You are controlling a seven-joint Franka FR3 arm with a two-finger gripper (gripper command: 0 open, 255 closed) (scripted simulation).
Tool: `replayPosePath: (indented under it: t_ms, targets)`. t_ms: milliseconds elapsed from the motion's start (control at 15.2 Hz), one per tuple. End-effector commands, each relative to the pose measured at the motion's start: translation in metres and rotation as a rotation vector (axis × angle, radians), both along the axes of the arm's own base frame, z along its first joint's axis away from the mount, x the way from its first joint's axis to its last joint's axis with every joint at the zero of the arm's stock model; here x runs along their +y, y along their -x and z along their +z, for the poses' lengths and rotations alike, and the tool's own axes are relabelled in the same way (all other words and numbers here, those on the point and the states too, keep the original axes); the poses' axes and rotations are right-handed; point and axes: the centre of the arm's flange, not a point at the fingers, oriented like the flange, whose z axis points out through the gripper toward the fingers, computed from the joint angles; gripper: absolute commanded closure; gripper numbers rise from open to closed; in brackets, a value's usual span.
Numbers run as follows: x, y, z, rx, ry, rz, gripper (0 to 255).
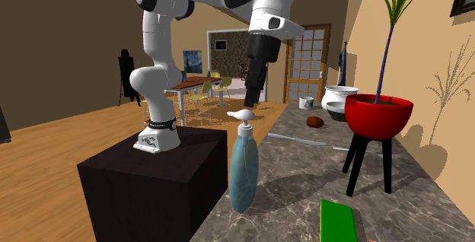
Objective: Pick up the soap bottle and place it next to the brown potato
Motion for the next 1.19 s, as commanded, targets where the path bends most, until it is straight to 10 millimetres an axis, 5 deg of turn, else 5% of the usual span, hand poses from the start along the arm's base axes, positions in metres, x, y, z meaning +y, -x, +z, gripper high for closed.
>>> replayPosePath:
  t_ms: [0,528,990,1056,1122]
  targets:
    - [-0.02,-0.012,-0.005,0.006,0.015,-0.006,0]
    - [-0.026,-0.005,-0.044,0.006,0.015,-0.006,0]
    - [-0.026,-0.005,-0.044,0.006,0.015,-0.006,0]
    - [-0.026,-0.005,-0.044,0.006,0.015,-0.006,255]
    - [-0.026,-0.005,-0.044,0.006,0.015,-0.006,255]
